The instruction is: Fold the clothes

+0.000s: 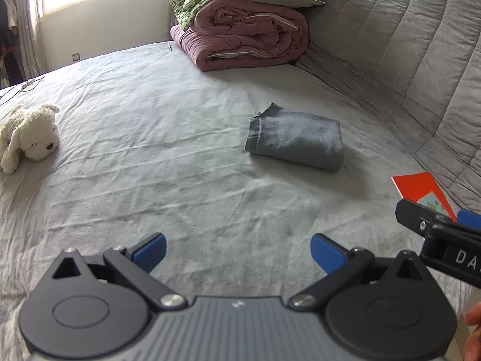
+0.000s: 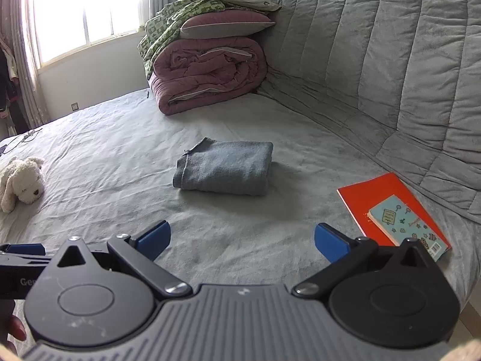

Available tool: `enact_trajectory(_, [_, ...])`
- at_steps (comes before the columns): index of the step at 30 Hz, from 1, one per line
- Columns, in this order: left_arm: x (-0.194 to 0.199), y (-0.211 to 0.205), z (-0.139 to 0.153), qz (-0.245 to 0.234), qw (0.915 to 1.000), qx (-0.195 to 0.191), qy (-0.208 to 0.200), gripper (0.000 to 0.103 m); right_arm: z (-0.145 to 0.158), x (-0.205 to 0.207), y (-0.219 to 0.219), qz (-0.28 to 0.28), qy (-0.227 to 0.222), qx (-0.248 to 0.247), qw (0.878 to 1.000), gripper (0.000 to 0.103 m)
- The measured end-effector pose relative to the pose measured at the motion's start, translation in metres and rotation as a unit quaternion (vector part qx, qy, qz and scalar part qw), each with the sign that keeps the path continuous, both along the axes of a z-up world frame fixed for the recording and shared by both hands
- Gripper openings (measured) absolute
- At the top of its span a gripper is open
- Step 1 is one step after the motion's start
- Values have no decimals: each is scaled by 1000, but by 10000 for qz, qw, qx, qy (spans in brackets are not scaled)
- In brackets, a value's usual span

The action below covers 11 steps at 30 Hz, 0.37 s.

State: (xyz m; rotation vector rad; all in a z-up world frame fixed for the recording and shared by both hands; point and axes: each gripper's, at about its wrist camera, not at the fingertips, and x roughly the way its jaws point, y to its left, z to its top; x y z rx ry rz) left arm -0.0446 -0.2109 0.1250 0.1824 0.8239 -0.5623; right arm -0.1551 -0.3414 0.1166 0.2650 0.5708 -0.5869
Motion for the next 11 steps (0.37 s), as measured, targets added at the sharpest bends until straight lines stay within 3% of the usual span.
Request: enact_trajectory(11, [-18, 25, 11, -65, 10000, -25, -1, 102, 15, -13, 24, 90, -57, -86, 9999, 103])
